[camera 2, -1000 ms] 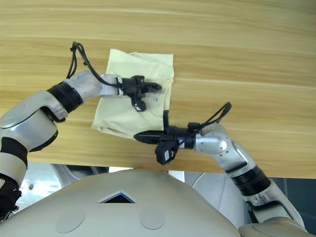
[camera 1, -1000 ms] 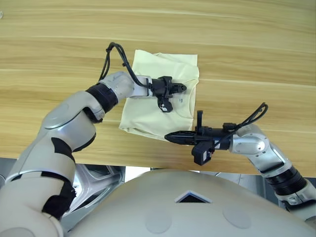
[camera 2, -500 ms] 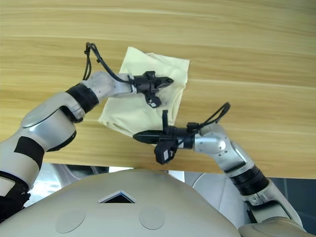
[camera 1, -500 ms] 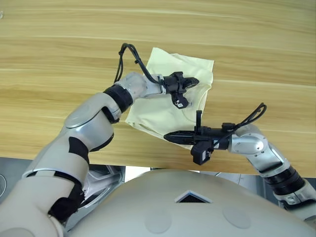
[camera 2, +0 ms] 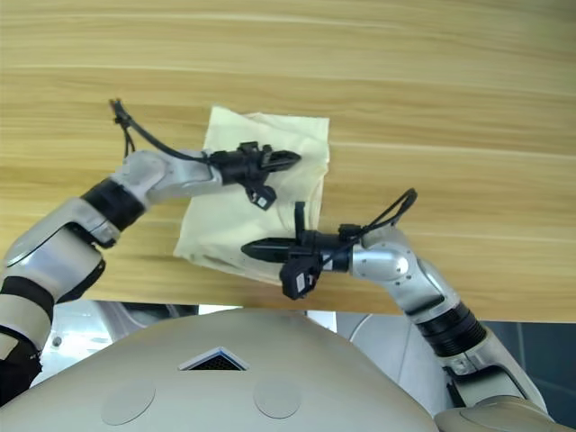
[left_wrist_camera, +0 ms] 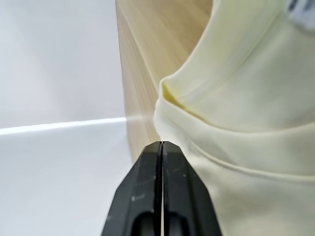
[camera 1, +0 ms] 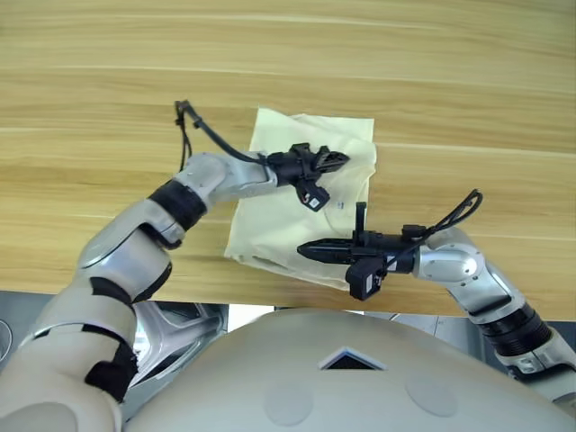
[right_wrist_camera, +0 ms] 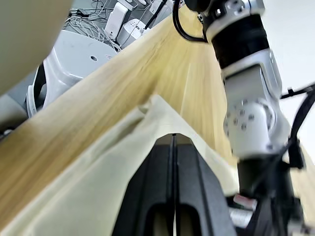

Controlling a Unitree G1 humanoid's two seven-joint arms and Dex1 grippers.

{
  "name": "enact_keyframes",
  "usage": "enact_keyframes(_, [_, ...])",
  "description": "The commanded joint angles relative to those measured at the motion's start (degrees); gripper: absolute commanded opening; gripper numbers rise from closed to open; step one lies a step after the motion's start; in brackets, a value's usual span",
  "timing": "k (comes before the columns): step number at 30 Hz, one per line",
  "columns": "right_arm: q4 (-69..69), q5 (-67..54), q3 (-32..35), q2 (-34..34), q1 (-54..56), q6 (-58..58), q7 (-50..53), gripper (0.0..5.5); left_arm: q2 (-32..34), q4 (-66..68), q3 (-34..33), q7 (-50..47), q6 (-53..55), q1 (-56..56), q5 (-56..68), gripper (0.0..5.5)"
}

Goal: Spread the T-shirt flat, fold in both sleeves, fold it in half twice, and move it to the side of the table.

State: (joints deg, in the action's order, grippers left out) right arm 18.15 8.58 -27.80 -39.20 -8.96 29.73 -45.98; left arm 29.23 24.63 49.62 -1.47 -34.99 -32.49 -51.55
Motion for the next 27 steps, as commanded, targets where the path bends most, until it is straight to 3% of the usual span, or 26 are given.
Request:
enact_keyframes(1, [-3.38, 4.10, 0.13, 0.42, 0.65, -1.43, 1.28, 0.00, 4.57, -9.39, -7.86, 4.87, -0.02, 3.08, 6.70, 0.03])
enact_keyframes(5, [-8.63, 9.40, -0.22, 1.61, 2.09, -2.78, 3.27, 0.00, 7.07, -14.05, -15.31, 7.49, -0.91, 5.75, 14.58, 0.03])
enact_keyframes(13, [-13.25, 12.20, 0.05, 0.89, 1.89, -2.48, 4.14, 0.00, 8.91, -15.20, -23.76, 8.41, -2.33, 7.26, 16.53, 0.03])
enact_keyframes(27, [-14.18, 9.68, 4.96, -6.67, -1.25, -0.37, 3.73, 0.00, 8.87, -13.22, -27.32, 10.42, -3.16, 9.46, 15.12, 0.03])
